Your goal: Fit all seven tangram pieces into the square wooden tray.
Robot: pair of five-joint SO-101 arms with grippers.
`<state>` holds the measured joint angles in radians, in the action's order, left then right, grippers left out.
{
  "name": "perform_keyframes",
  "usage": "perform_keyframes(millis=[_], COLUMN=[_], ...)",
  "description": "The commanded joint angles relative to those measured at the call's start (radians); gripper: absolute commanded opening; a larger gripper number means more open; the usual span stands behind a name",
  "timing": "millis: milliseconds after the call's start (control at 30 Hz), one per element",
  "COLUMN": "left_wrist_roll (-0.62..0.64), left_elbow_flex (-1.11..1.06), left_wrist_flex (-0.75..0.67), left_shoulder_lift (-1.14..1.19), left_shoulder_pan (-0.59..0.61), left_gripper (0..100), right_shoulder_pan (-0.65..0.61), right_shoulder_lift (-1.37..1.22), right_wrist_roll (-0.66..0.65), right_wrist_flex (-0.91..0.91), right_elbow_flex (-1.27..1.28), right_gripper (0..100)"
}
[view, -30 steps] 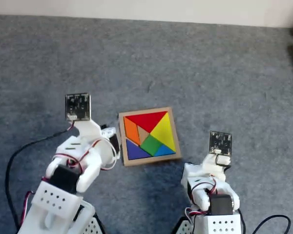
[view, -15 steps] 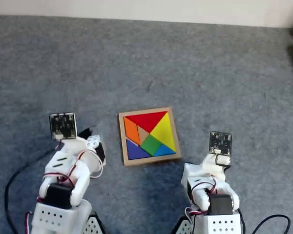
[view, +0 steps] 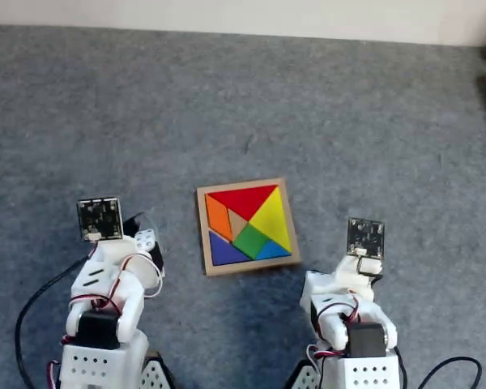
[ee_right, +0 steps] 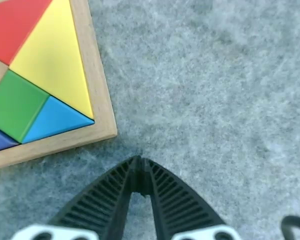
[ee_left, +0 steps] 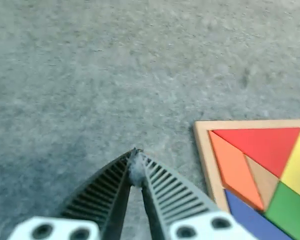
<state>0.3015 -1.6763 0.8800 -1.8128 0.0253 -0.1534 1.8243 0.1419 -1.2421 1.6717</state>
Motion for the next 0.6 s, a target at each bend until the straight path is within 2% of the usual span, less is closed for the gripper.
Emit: perform_keyframes(millis=[0,200,567], left_wrist_roll=[-0.011,-0.011,-0.011], left_elbow_flex=[-0.019,-0.019,-0.019], left_wrist_flex=[0.081,0.224,0.394], left_shoulder_lift=[-0.005,-0.005,-0.005], left_shoulder_pan=[0.013,0.015,0.015], left_gripper=[1,1,1], right_shoulder_pan=[0.013,0.013,0.013], right_shoulder_lift=[0.013,0.013,0.013], right_wrist_roll=[0.006,0.006,0.006], right_wrist_flex=[-0.008,-0.008,-0.008], right_elbow_flex=[0.116,0.116,0.116], right_gripper=[0.5,0.5,0.5])
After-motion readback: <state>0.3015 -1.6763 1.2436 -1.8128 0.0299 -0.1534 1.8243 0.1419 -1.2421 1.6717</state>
